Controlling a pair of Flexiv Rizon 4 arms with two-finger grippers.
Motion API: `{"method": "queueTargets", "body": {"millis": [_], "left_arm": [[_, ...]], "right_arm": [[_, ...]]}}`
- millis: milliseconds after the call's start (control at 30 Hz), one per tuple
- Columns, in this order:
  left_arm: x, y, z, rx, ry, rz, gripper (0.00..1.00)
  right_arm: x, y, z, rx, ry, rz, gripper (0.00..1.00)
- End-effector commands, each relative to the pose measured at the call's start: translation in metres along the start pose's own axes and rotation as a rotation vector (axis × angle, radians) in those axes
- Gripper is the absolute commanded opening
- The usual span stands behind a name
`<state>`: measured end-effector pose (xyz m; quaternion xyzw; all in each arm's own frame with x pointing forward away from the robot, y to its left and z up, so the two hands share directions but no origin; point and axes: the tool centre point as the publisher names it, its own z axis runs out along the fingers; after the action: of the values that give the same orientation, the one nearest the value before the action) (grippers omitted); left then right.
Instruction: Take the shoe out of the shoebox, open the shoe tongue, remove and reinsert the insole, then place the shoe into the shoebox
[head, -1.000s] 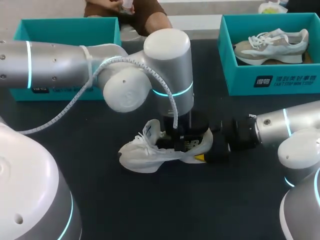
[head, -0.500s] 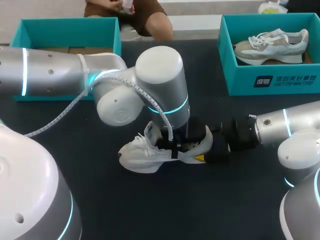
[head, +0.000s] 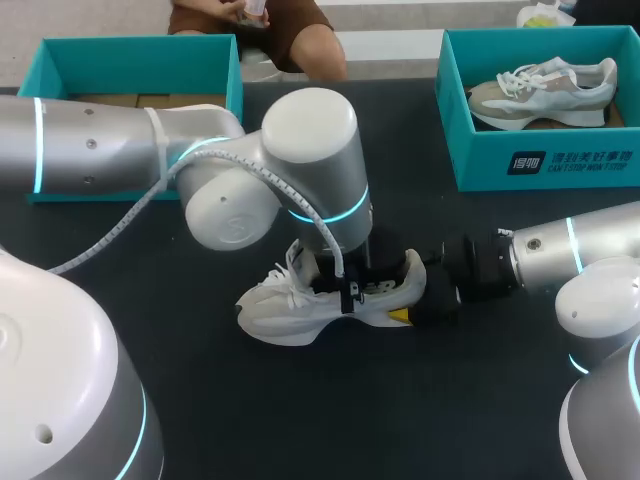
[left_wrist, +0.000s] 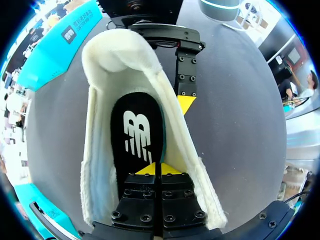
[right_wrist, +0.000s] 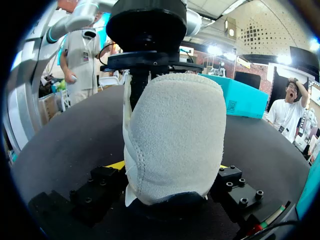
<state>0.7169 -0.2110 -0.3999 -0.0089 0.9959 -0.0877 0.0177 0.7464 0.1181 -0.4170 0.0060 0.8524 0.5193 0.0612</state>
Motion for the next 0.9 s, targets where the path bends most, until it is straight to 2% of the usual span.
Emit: {"method": "queueTargets", "body": {"millis": [33,233,600,700,900], "left_arm": [[-0.001,0.016,-0.02,0.02,0.021,-0.01,0.0],[-0.004,0.019,-0.031,0.034,0.044,-0.025,0.0],[-0.003,0.022,-0.063,0.128,0.125,-0.033,0.0],[0.0,0.02,-0.073,0.168,0.156,-0.026,0.0],[0.002,0.005,-0.096,0.25,0.148,0.009,0.0]], "right_arm": [[-0.003,-0.003,0.002,0.004,-0.002,0.0,0.0],[-0.003,-0.003,0.002,0.004,-0.002,0.0,0.0],[-0.003,-0.003,0.002,0.004,-0.002,0.0,0.0],[-0.003,-0.003,0.002,0.004,-0.002,0.0,0.0],[-0.003,-0.003,0.002,0.004,-0.002,0.0,0.0]]}}
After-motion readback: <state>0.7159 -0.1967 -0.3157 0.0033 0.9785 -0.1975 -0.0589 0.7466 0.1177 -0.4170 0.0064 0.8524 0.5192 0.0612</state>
